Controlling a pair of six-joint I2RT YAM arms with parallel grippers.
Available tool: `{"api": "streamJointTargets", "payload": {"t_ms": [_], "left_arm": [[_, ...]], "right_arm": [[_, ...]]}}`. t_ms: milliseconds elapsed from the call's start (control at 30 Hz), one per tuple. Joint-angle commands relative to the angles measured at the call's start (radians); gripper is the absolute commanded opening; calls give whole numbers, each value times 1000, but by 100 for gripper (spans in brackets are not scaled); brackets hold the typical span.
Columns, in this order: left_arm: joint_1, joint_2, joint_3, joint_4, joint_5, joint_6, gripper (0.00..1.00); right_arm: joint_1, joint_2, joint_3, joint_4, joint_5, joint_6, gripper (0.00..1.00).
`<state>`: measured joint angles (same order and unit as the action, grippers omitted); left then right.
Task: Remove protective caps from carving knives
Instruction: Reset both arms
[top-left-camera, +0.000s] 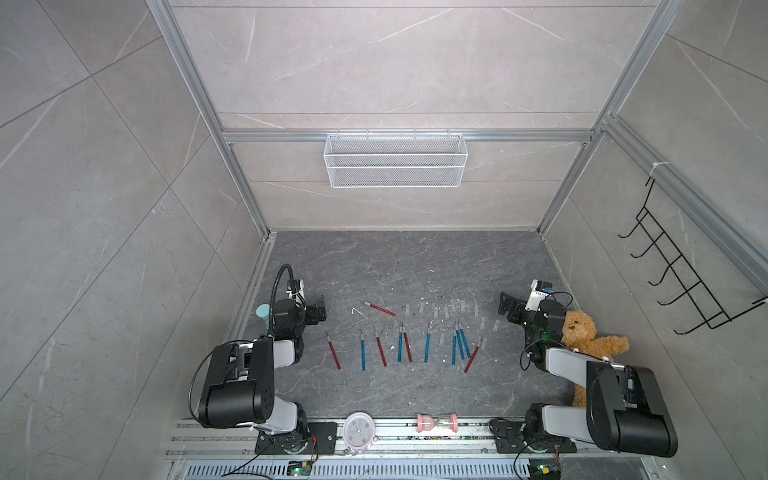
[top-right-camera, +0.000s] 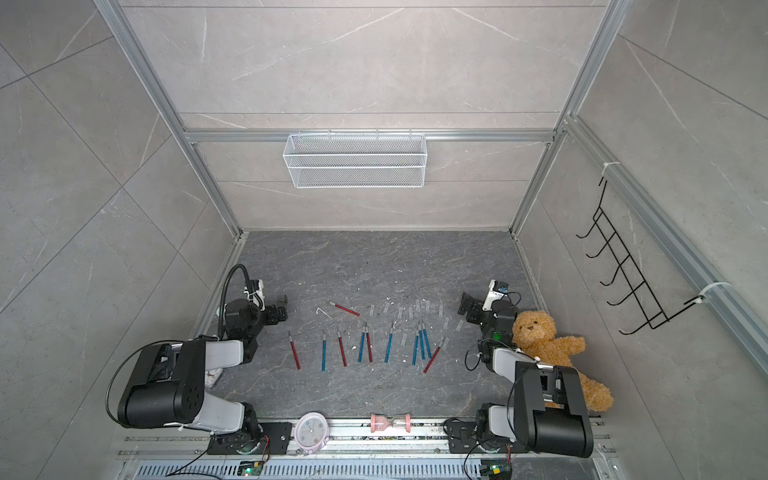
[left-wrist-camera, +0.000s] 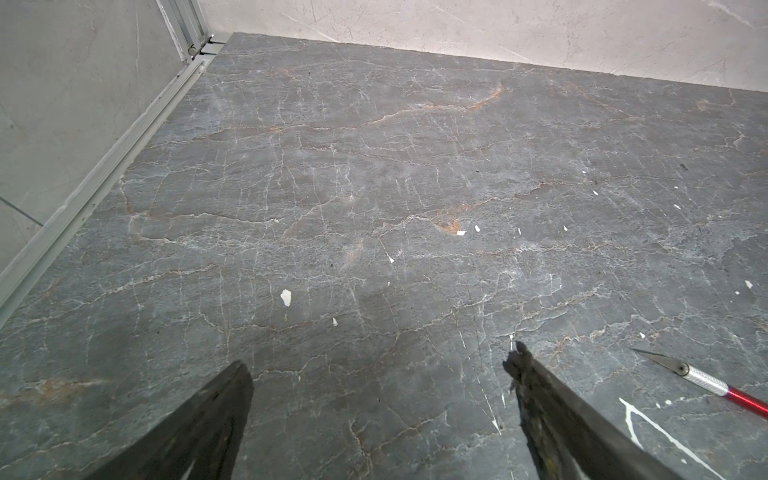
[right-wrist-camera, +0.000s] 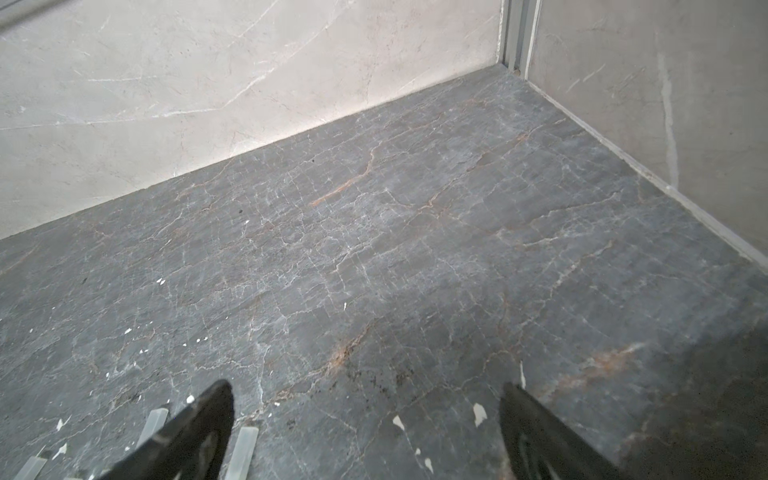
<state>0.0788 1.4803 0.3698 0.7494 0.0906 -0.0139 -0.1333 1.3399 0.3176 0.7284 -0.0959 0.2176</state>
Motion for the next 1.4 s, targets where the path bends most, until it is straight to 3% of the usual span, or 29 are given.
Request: {"api": "streamJointTargets", "payload": {"t_ms": [0,333,467,667,733,1367], "left_arm": [[4,9,3,58,23,34,100],[4,9,4,57,23,33,100],[4,9,4,57,23,32,100],[5,9,4,57,24,32,100],[5,9,3,56,23,32,100],[4,8,1,58,21,33,100]], "right_arm": [[2,37,-21,153,16,-34,100],[84,96,-6,181,62,-110,100],[125,196,-40,362,69,-146,100],[145,178,21,203,-4,-205,100],[147,188,29,209,44,-185,100],[148,183,28,204,51,-185,100]]}}
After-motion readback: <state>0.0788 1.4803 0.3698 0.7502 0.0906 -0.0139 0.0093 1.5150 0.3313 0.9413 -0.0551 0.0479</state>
